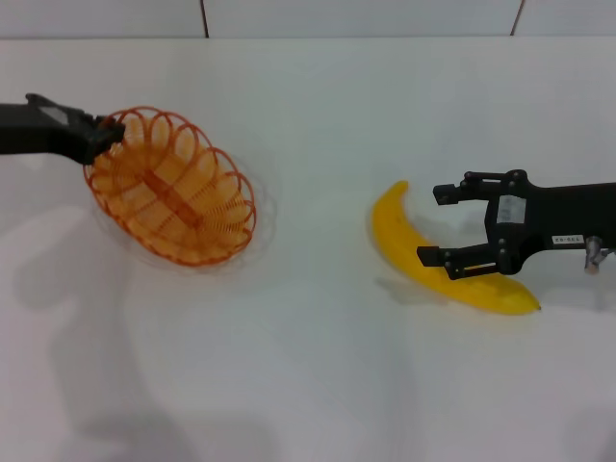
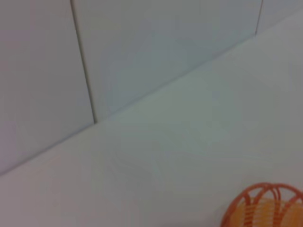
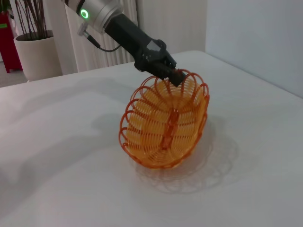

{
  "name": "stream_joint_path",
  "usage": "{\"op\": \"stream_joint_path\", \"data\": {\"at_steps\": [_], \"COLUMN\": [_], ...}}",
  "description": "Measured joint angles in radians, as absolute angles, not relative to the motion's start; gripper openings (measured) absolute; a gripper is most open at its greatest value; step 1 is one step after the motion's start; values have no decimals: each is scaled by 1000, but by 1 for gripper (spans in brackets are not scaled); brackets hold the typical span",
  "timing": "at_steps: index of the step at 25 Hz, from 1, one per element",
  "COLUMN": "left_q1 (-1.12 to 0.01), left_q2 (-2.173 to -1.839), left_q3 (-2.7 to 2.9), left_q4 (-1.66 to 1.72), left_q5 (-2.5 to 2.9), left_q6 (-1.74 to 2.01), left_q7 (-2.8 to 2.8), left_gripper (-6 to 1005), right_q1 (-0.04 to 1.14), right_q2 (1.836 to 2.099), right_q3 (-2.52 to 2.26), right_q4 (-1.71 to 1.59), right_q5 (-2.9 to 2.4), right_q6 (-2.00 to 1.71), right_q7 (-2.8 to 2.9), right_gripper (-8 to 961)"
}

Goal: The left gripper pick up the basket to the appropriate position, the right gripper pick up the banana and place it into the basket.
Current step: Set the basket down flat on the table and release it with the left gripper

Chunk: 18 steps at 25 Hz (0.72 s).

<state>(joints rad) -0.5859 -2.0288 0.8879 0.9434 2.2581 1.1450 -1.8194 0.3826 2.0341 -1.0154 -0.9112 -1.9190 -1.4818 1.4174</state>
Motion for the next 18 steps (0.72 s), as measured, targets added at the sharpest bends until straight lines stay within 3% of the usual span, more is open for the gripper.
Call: {"op": "stream_joint_path", "data": {"at_steps": [18], "left_q1": [-585], "left_q2": [-2029], "left_q3": [888], "left_q4": [906], "left_q5": [2114], "left_q6": [1134], "left_q7": [-1735], "left_gripper": [96], "right_q1": [385], "right_q2": [2034], "right_q3": [-1017], "right_q4": [-911], "right_q5": [-1920], "right_q6": [-1482], "right_q7": [1417], "right_gripper": [849]}}
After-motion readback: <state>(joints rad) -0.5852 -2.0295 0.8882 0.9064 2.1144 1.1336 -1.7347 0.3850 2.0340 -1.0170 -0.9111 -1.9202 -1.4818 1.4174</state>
